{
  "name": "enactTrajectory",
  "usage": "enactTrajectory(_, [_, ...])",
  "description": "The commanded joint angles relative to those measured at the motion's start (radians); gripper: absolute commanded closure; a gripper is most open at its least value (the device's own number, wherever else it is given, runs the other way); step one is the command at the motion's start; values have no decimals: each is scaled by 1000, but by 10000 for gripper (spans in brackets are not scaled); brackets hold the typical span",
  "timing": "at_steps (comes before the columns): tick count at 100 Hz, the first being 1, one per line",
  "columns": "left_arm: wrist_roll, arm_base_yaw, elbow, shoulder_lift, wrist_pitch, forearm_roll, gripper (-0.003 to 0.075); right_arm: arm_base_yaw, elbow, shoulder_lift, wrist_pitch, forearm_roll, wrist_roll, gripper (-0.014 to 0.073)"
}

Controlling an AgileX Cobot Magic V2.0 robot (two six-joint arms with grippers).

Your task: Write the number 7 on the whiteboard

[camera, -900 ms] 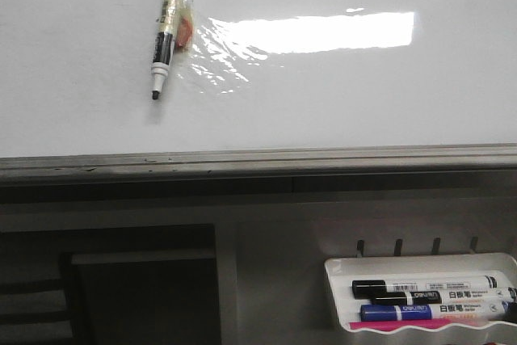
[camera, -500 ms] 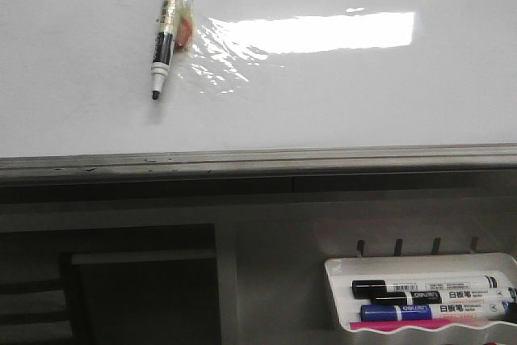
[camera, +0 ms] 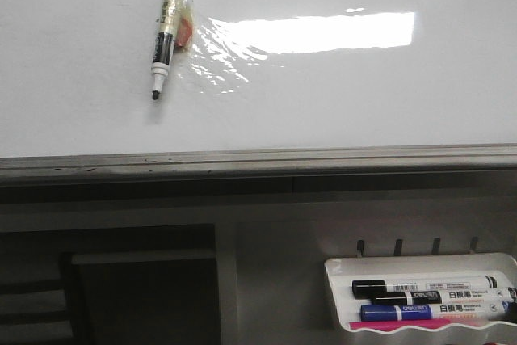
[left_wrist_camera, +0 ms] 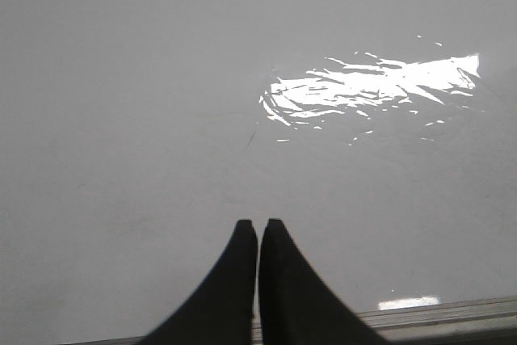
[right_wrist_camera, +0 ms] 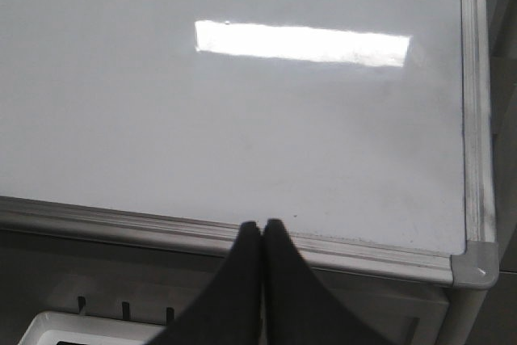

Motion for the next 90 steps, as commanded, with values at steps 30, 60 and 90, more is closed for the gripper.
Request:
enactTrajectory(30, [-10, -5, 35, -30, -71, -8, 741, 1, 31, -17, -76, -13, -3, 657])
enactTrajectory(60, [-10, -5, 35, -30, -71, -88, 741, 1, 31, -17, -78, 70, -3, 657])
enactTrajectory(90, [-10, -5, 35, -30, -83, -618, 741, 1, 31, -17, -138, 458, -3, 657])
